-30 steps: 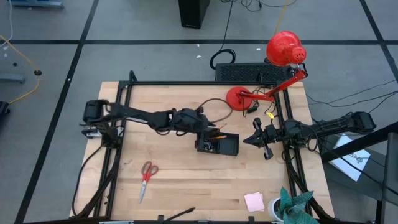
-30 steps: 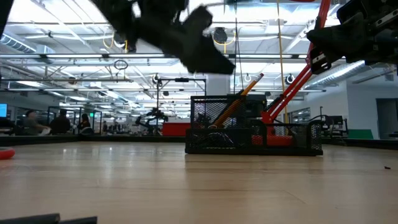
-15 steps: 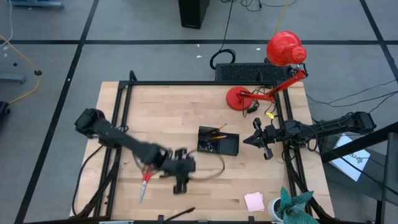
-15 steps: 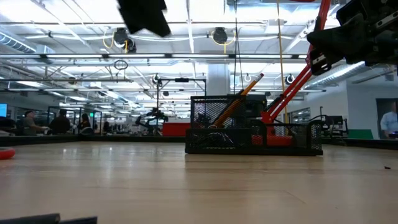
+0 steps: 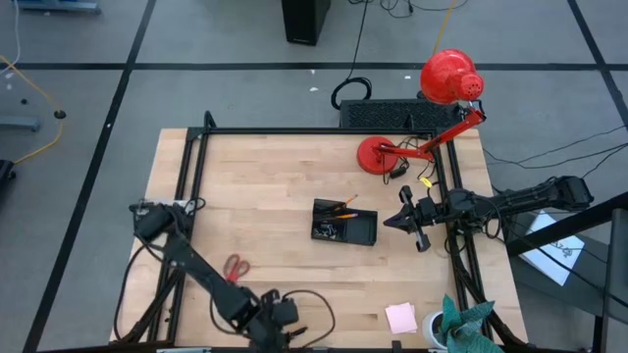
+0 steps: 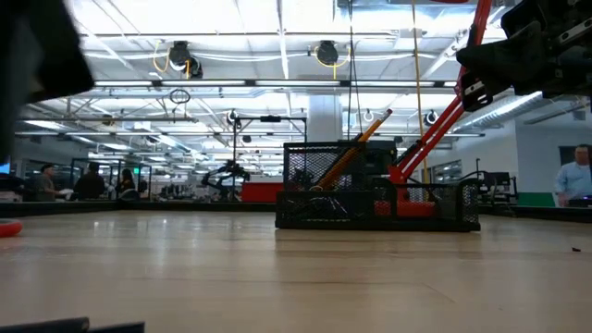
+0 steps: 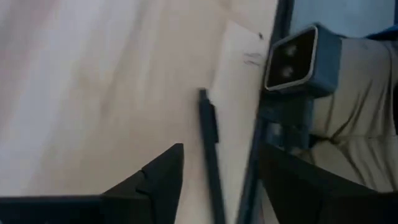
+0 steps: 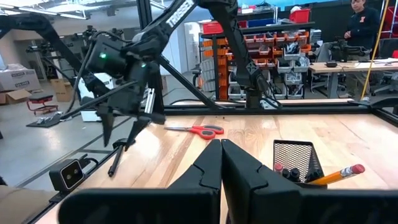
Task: Pick and place office supplies into organizer
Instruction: Put the black pen into the desk organizer
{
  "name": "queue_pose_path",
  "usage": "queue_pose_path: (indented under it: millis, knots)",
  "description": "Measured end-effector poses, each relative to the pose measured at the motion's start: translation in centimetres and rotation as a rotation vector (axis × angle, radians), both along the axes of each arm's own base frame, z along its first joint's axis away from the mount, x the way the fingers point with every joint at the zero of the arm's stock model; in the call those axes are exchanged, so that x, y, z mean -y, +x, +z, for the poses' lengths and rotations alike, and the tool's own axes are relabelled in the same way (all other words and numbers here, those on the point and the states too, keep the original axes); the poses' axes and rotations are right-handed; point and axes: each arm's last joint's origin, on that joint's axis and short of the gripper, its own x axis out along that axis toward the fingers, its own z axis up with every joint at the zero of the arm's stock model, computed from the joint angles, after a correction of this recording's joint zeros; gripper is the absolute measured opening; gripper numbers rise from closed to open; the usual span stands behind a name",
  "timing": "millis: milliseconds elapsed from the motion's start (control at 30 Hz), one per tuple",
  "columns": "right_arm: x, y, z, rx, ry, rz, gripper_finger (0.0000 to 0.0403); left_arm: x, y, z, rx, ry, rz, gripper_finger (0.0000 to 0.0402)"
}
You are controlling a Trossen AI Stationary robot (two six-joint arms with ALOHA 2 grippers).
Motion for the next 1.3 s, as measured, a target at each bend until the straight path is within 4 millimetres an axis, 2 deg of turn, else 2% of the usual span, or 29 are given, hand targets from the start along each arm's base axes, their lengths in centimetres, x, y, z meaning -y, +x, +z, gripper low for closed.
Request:
queue_pose_path:
  millis: [133, 267, 500, 800, 967, 1300]
  knots:
    - [0.0, 0.0, 0.0, 0.0, 0.001, 0.001, 0.0, 2.2, 0.5, -0.1, 0.004, -0.025, -0.004, 0.0242]
    - [0.0, 0.0, 0.0, 0.003, 0.0, 0.0, 0.0, 3.5, 0.8, -0.6, -0.014, 0.007, -0.037, 0.0252]
    - [0.0, 0.0, 0.1, 0.01, 0.007, 0.002, 0.0, 2.6, 0.0, -2.2, -0.176, 0.173, -0.025, 0.0253]
    - [0.0, 0.0, -0.4, -0.044, 0.026, 0.002, 0.0, 2.0, -0.4, -3.5, -0.239, 0.261, -0.068, 0.0253]
    - [0.0, 0.0, -0.5, -0.066, 0.04, 0.002, 0.0, 0.4, -0.4, -4.7, -0.322, 0.384, -0.008, 0.0252]
    - [0.0, 0.0, -0.6, -0.07, 0.047, 0.003, 0.0, -5.0, 2.8, -4.9, -0.391, 0.464, 0.043, 0.0253]
